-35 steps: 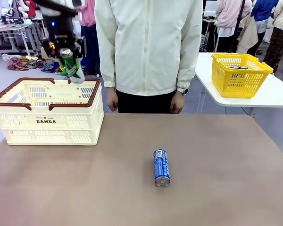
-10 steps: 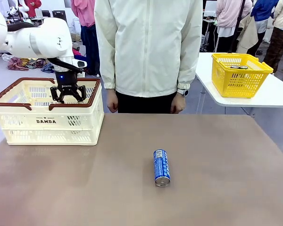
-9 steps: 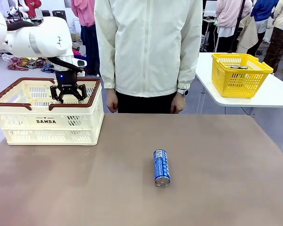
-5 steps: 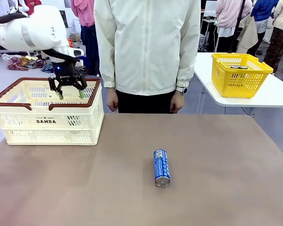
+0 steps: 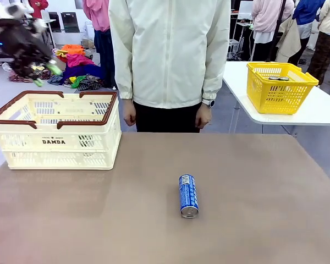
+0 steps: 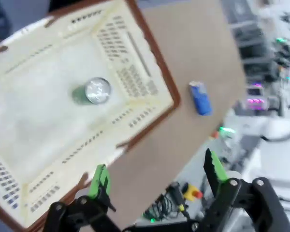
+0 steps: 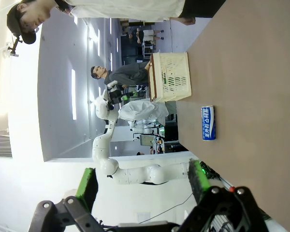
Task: Place the drinks into the Shopping basket.
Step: Pick up one drink and place it into the Shopping basket.
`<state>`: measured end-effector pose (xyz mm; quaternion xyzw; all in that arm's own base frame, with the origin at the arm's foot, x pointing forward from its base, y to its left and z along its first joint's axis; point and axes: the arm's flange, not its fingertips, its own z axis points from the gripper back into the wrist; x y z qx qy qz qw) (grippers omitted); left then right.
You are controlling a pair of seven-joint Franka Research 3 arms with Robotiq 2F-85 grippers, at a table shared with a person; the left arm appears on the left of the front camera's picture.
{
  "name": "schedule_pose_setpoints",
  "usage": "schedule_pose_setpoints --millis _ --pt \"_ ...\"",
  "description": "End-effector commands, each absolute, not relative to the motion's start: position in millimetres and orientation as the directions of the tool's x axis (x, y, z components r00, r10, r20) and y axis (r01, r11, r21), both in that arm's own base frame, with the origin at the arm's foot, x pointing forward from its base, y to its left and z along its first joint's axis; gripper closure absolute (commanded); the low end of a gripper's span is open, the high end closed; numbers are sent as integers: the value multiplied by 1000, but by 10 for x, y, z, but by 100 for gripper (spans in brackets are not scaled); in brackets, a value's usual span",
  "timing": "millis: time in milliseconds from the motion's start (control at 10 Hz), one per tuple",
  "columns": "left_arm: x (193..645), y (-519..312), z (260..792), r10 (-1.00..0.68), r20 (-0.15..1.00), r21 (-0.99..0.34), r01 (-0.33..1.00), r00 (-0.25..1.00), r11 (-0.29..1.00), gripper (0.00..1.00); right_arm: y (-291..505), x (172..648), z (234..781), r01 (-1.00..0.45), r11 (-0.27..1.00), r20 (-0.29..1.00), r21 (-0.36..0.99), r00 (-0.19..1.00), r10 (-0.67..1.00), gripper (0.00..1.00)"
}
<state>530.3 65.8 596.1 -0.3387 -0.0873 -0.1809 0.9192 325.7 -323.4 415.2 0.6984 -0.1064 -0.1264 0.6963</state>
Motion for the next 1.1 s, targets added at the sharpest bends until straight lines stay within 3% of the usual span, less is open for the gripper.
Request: schedule_pose_setpoints --millis 0,100,300,400,500,1000 --pt "5067 1501 5490 -236 290 -810 369 927 455 0 -3245 3239 4195 29 -3 -29 1000 949 -314 0" --pt "4733 1911 5170 -133 356 -867 380 925 322 0 -3245 3239 4195 29 -3 -29 1000 949 -314 0" --pt "4257 2282 4648 -27 393 -895 389 919 218 0 -3245 3239 4195 29 -3 -29 1000 949 -314 0" --pt "4187 2296 4467 9 368 -903 355 930 241 0 -3245 3239 4195 29 -3 -29 1000 949 -314 0" --pt "4269 2366 4805 -49 392 -877 389 919 282 0 -3245 3239 4195 29 -3 -29 1000 949 -314 0" --pt "4269 2366 4805 -49 392 -877 389 919 282 0 -3245 3239 4195 29 -3 -29 1000 949 -314 0"
